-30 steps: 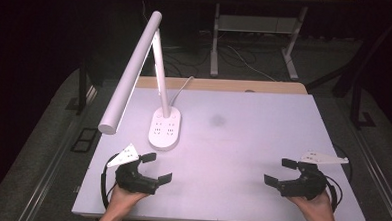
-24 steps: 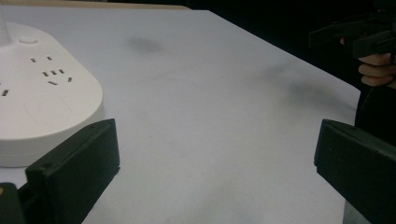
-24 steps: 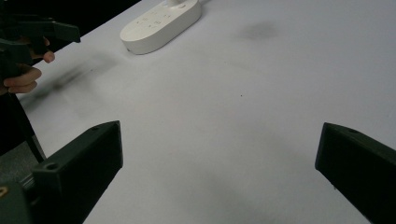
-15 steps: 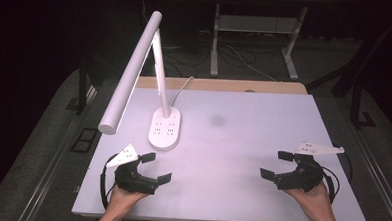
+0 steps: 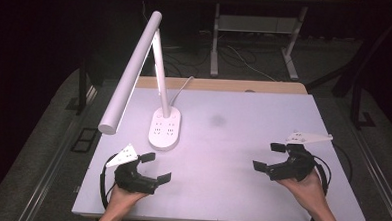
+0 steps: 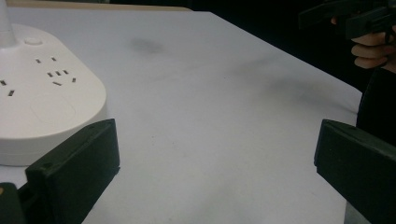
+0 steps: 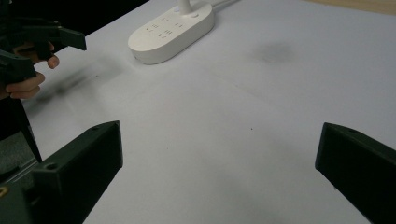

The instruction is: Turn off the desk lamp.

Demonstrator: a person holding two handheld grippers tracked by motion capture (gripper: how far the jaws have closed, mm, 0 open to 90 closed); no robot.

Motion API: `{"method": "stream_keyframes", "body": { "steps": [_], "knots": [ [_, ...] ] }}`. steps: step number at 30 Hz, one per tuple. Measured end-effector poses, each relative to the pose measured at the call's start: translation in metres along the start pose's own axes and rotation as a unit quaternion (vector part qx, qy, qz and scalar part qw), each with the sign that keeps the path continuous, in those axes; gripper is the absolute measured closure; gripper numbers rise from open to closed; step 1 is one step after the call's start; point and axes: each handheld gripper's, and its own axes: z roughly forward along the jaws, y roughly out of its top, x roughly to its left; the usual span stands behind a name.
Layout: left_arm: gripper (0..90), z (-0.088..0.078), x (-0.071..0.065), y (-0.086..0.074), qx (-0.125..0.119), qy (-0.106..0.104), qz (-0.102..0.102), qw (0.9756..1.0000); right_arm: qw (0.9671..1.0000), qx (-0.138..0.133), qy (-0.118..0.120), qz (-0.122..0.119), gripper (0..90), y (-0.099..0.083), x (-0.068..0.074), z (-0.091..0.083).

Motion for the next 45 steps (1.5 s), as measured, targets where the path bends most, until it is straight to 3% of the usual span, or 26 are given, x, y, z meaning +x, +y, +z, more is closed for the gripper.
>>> {"method": "stream_keyframes", "body": {
  "steps": [45],
  "knots": [
    [0.0,0.0,0.001,0.0,0.001,-0.002,0.002,1.0,0.997,0.037,0.045,-0.051,0.8,0.073,0.021,0.065]
  ]
}}
